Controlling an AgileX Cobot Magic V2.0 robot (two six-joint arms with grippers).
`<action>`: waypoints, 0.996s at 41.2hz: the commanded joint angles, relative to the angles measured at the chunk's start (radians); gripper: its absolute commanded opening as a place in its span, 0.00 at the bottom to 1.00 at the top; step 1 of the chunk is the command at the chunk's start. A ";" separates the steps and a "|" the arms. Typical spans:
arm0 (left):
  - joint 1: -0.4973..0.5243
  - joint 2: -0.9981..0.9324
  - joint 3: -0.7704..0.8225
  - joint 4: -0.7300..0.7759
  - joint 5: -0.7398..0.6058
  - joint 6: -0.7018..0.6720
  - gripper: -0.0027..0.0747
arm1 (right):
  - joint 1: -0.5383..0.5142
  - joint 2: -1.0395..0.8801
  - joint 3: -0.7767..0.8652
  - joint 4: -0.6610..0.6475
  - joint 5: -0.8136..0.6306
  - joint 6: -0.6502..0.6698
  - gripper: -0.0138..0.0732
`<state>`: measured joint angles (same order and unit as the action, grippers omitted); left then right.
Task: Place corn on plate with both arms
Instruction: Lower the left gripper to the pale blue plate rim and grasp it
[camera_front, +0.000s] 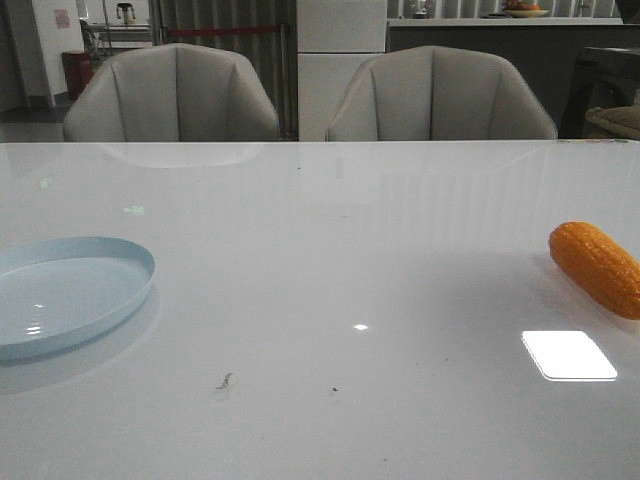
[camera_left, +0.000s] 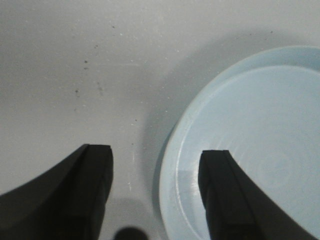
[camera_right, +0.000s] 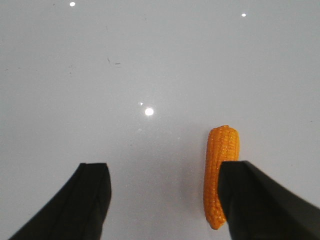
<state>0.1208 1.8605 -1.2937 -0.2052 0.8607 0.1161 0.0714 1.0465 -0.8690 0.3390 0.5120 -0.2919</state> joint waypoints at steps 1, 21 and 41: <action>-0.002 -0.016 -0.030 -0.066 0.002 0.023 0.60 | 0.001 -0.014 -0.036 0.019 -0.058 0.002 0.80; -0.011 0.037 -0.030 -0.064 -0.014 0.023 0.60 | 0.001 -0.014 -0.036 0.019 -0.051 0.002 0.80; -0.011 0.039 -0.030 -0.064 -0.029 0.023 0.60 | 0.001 -0.014 -0.036 0.019 -0.051 0.002 0.80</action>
<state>0.1157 1.9462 -1.2957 -0.2506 0.8501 0.1396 0.0714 1.0465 -0.8690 0.3390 0.5207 -0.2919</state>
